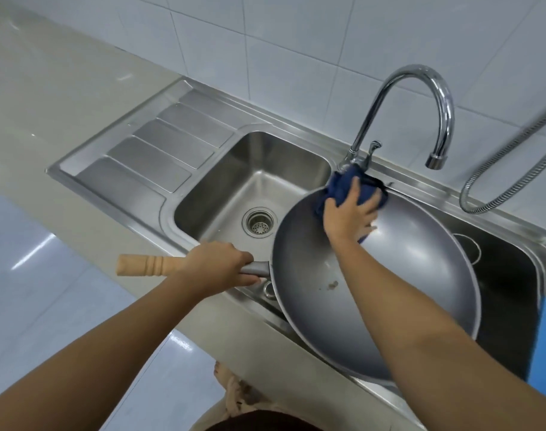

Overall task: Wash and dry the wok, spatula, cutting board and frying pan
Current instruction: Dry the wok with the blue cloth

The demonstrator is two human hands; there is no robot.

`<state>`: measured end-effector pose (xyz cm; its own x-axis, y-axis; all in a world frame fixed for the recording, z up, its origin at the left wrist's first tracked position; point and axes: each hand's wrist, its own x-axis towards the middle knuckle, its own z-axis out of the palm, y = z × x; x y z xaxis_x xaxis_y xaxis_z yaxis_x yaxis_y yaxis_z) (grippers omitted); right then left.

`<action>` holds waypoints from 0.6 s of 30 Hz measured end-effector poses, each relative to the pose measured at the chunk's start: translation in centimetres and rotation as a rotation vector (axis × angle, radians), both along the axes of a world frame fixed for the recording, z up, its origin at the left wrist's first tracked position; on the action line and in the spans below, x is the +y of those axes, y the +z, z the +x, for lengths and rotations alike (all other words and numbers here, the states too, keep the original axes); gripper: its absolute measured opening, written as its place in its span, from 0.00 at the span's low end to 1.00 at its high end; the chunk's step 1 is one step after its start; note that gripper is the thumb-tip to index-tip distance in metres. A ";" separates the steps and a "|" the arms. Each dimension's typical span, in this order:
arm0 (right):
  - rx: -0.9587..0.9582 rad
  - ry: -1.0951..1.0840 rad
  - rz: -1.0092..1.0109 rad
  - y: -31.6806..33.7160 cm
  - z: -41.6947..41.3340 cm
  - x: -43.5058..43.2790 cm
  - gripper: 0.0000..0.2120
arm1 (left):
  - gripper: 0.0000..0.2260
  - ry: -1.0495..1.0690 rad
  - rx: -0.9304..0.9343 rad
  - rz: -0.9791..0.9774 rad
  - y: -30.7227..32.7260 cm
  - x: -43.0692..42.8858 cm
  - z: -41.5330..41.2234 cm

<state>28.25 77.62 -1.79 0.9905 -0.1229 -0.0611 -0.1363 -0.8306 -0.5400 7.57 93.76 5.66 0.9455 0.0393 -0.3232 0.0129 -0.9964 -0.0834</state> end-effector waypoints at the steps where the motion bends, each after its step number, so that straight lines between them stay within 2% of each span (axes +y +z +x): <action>1: 0.078 -0.150 0.059 -0.1 0.1 0.1 0.35 | 0.22 -0.013 0.008 0.010 0.0 -0.2 0.1; 3: 0.109 -0.212 0.112 -0.6 -1.5 0.8 0.34 | 0.21 -0.049 0.026 0.030 0.0 -0.8 0.3; 4: 0.062 -0.119 0.105 -1.2 -3.1 0.9 0.34 | 0.21 -0.060 0.035 0.036 0.1 -0.9 0.5; 8: -0.175 0.528 0.095 -2.4 -8.4 -0.7 0.31 | 0.22 -0.087 0.057 0.032 0.1 -0.9 0.9; 10: -0.247 0.667 -0.020 -2.4 -6.3 -2.2 0.32 | 0.22 -0.091 0.049 0.029 -0.2 -0.8 0.7; 11: -0.278 0.661 -0.106 -2.5 -4.8 -2.8 0.33 | 0.22 -0.091 0.037 0.028 -0.4 -0.8 0.5; 13: -0.275 0.509 -0.272 -2.5 -1.5 -4.5 0.34 | 0.22 -0.077 0.014 0.023 -0.6 -0.8 0.2; 16: -0.091 0.197 -0.463 -1.9 1.7 -8.5 0.37 | 0.22 -0.072 0.004 0.025 -0.6 -1.0 0.0; 18: 0.006 0.017 -0.475 -1.8 1.8 -11.2 0.38 | 0.23 -0.085 0.010 0.033 -0.3 -1.5 0.3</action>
